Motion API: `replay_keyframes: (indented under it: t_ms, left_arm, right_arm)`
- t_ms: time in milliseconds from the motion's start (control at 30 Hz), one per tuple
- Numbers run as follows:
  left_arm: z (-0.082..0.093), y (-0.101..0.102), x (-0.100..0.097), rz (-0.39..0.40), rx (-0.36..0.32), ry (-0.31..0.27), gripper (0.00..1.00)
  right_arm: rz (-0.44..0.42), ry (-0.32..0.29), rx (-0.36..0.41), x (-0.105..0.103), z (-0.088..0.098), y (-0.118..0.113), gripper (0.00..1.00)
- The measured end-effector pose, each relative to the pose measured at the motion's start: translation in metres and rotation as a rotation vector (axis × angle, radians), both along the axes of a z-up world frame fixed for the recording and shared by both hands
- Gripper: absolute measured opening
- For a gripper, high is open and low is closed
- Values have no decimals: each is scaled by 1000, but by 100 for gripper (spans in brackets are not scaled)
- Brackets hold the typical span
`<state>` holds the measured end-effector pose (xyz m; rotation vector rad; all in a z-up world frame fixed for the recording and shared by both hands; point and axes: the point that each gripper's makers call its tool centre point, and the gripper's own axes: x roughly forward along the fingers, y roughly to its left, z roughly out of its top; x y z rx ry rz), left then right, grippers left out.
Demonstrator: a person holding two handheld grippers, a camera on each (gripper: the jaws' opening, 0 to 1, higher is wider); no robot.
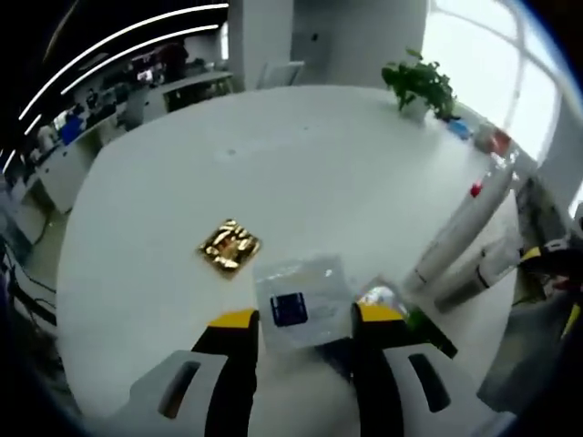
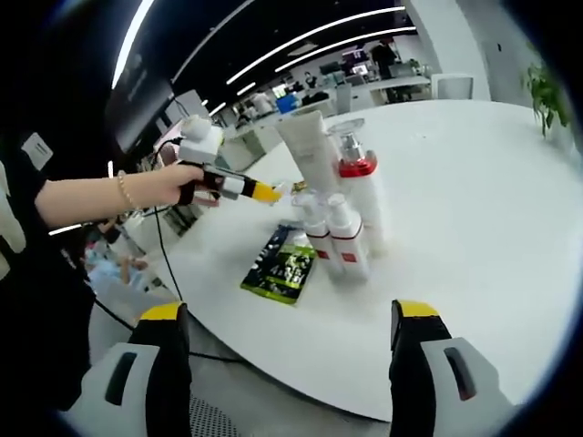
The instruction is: Arrange the skincare products in the storage area until every visible bottle or jar stands upright without overlapping.
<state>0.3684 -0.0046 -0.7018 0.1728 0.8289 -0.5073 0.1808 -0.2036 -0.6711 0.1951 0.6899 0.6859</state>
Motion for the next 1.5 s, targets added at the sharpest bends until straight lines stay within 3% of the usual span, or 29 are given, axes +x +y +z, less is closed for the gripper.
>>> replay_keyframes:
  t_ms: [500, 933, 1167, 1200, 1400, 1500]
  left_arm:
    - [18, 13, -30, 25, -29, -48, 42]
    - [48, 23, -57, 49, -42, -102, 42]
    - [62, 31, -68, 53, -42, -139, 42]
    - [64, 32, -71, 55, -41, -143, 42]
    - [64, 39, -80, 58, -36, -150, 42]
    - [65, 40, -85, 54, -31, -156, 42]
  right_arm:
    - [42, -8, -8, -5, 0, 6, 89]
    - [48, -19, -7, -10, 2, 8, 87]
    - [65, -43, -15, -11, 5, 12, 84]
    - [73, -70, -32, -10, 7, 12, 83]
    - [125, -91, -80, -13, 5, 18, 82]
    - [128, -87, -45, -13, 11, 21, 82]
